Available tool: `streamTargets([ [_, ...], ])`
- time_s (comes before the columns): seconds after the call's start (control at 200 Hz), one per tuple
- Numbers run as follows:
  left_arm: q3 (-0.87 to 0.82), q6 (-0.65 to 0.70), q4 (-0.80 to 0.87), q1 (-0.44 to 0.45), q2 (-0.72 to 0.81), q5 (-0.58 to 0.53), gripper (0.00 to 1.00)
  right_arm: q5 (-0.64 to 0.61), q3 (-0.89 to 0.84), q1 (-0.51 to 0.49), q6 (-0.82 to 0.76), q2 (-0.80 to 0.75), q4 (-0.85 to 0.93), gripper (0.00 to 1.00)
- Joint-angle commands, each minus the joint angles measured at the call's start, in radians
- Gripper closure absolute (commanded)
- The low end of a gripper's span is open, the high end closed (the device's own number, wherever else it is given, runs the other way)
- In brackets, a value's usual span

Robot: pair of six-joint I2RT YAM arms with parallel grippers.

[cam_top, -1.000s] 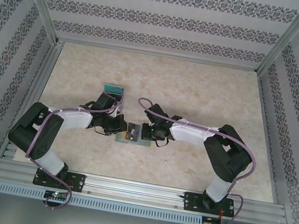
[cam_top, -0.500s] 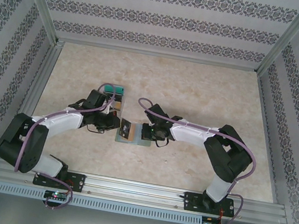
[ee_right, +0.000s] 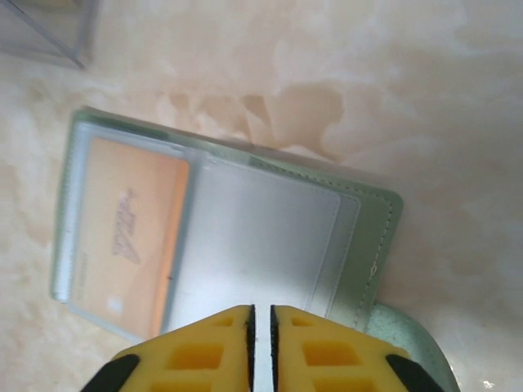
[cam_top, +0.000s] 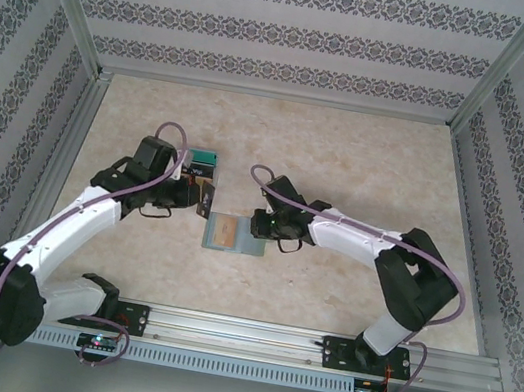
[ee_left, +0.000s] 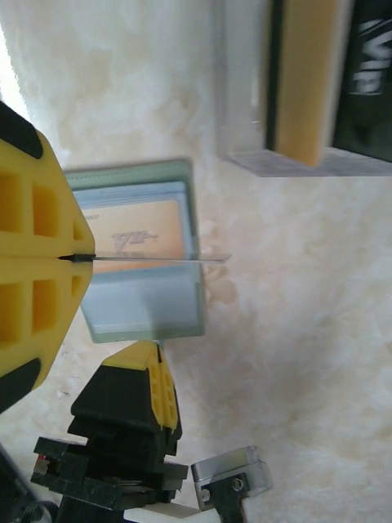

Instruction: Take the credit cards out of the card holder

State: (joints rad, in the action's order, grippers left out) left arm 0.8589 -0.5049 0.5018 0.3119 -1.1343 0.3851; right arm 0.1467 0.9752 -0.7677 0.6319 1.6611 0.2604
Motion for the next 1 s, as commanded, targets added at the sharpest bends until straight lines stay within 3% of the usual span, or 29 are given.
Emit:
streamTargets([
  [0.0,0.062,0.142,0.118,-0.01,0.028,-0.108,1.0,-0.004,0.024,0.013,-0.044,-0.065,0.015,0.78],
  [0.23,0.15,0.45,0.159,-0.009,0.036,-0.202,1.0,0.036,0.009,0.065,-0.066,-0.164,0.012,0.58],
  [0.265,0.158,0.512,0.162,-0.009,0.035,-0.21,1.0,0.046,0.006,0.076,-0.067,-0.18,0.01,0.51],
  [0.38,0.171,0.682,0.132,-0.009,0.03,-0.236,1.0,0.063,-0.003,0.106,-0.07,-0.216,0.007,0.39],
  [0.445,0.175,0.766,0.106,-0.009,0.016,-0.257,1.0,0.062,-0.01,0.12,-0.067,-0.235,0.005,0.2],
  [0.5,0.186,0.826,0.092,-0.009,-0.006,-0.275,1.0,0.067,-0.019,0.132,-0.067,-0.253,-0.004,0.17],
  [0.595,0.211,0.927,0.083,-0.008,-0.058,-0.302,1.0,0.066,-0.029,0.146,-0.064,-0.271,-0.002,0.02],
  [0.994,0.168,1.345,-0.114,0.034,-0.183,-0.439,1.0,0.056,-0.034,0.176,-0.037,-0.273,0.015,0.02],
])
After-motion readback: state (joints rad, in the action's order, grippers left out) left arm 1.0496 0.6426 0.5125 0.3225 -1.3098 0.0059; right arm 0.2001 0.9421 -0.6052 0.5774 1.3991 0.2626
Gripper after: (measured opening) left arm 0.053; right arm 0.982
